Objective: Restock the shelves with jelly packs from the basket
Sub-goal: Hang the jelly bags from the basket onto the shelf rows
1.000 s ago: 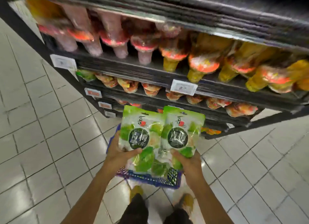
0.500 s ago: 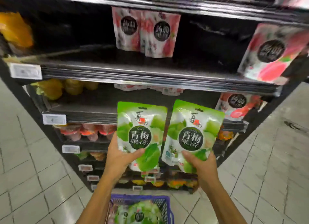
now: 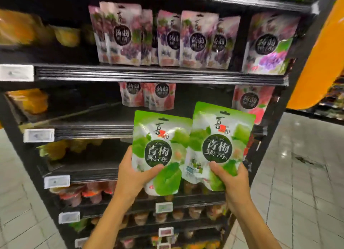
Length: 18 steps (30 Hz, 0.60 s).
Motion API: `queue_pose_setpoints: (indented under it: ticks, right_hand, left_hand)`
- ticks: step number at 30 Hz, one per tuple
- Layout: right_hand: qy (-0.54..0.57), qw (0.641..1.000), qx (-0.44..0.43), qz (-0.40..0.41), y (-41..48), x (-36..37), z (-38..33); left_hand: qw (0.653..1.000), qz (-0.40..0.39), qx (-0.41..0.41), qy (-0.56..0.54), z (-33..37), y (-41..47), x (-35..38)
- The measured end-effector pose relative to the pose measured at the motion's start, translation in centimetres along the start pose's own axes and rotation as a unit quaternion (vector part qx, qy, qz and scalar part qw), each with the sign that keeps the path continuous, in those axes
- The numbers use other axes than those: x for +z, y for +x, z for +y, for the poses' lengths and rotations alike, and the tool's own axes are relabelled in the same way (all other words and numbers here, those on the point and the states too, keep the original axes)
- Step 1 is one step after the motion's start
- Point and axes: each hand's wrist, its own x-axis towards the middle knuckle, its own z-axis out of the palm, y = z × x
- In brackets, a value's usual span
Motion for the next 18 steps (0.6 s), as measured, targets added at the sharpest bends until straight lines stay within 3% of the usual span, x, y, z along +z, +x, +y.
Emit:
queue_pose_setpoints:
  ticks: [10,18]
  right_hand:
    - [-0.045,0.981,-0.188,-0.019,7.1,-0.6,-10.5]
    - [-0.085,0.962,-0.256,0.031,15.8,-2.3,-17.2]
  left_hand:
    - [0.995,-0.018,0.060,-0.074,7.9,8.0,4.6]
    - [0.990,-0.047,0.081,-0.103,12.1,14.8,10.1]
